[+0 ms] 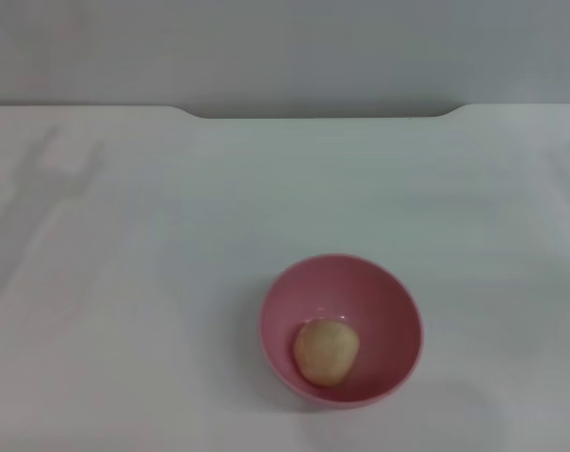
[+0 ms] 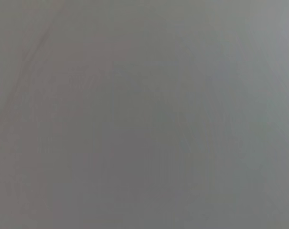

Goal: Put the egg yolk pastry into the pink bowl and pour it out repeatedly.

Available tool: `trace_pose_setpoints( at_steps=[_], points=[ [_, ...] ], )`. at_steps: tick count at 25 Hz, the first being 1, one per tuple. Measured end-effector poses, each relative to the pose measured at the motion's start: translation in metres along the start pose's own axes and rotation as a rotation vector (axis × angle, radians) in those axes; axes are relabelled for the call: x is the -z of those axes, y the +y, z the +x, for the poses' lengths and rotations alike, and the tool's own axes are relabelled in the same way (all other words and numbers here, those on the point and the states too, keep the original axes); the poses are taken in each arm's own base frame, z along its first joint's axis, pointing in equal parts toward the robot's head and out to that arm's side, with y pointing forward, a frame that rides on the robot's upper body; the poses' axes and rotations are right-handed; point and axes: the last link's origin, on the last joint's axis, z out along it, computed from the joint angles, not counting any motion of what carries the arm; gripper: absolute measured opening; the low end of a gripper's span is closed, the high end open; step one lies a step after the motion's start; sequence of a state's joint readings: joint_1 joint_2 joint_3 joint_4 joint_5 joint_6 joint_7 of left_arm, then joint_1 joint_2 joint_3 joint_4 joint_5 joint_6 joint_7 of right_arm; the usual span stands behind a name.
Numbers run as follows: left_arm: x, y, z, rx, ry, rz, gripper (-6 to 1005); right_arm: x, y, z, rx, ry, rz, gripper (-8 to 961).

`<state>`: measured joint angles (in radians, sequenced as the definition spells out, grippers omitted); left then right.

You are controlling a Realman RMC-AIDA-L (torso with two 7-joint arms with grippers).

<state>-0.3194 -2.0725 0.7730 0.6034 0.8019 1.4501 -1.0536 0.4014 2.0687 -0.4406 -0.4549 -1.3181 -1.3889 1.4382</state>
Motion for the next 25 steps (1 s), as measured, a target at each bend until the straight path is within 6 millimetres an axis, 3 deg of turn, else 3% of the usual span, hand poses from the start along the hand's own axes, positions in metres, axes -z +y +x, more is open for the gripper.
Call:
trace_pose_setpoints(
  at_steps=[4,8,12,17,25],
  points=[
    [0.030,-0.005,-0.022,-0.351,-0.067,0.097,809,0.027,-0.014,0.012,0.239,-0.168,0.167,506],
    [0.056,-0.006,-0.051,-0.602,-0.172,0.195,807,0.044,-0.019,0.039,0.592,-0.195,0.397,506],
    [0.068,-0.002,-0.066,-0.634,-0.234,0.223,808,0.047,-0.012,0.064,0.777,-0.146,0.526,506],
    [0.080,-0.001,-0.082,-0.581,-0.320,0.245,808,0.037,0.004,0.093,0.731,-0.065,0.466,506],
    [0.086,0.001,-0.084,-0.521,-0.319,0.260,807,0.026,0.010,0.100,0.638,-0.059,0.430,507]
  ],
)
